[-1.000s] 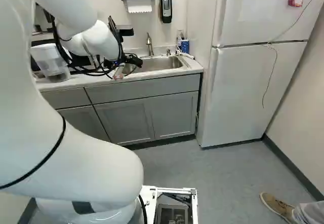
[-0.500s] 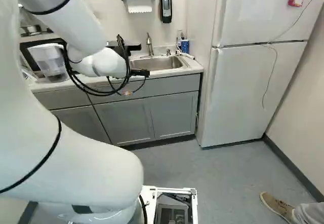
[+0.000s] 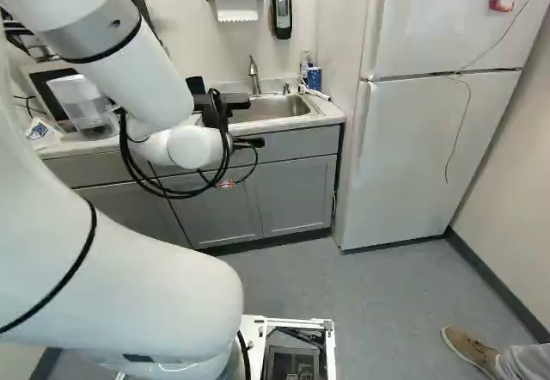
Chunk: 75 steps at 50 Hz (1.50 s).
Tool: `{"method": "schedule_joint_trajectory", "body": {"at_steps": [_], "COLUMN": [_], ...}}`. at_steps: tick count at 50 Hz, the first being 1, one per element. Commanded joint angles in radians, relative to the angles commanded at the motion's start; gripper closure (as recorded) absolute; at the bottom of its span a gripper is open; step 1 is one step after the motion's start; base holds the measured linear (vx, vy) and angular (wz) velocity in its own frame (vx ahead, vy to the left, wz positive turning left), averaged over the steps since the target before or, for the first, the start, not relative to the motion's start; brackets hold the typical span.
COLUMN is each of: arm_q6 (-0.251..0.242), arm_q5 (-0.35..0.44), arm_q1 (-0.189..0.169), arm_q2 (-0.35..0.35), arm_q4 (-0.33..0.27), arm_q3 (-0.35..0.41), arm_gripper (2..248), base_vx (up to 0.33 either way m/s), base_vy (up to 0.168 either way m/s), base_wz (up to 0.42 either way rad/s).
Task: Rinse the cup and place it in the tray
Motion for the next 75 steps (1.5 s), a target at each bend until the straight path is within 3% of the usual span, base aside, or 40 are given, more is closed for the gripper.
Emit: {"method": "schedule_joint_trajectory", "body": {"at_steps": [37, 75], "arm_q6": [-0.018, -0.024], "arm_q5": [0.234, 0.314], "arm_q1": [-0.057, -0.077], "arm_q2": [0.018, 0.025], "arm_q4": [0.004, 0.006], "arm_q3": [0.175, 0.235], "arm_gripper": [3, 3], "base_vx": [0.0, 0.0], "base_vy": [0.0, 0.0], "base_wz": [0.0, 0.0]}}
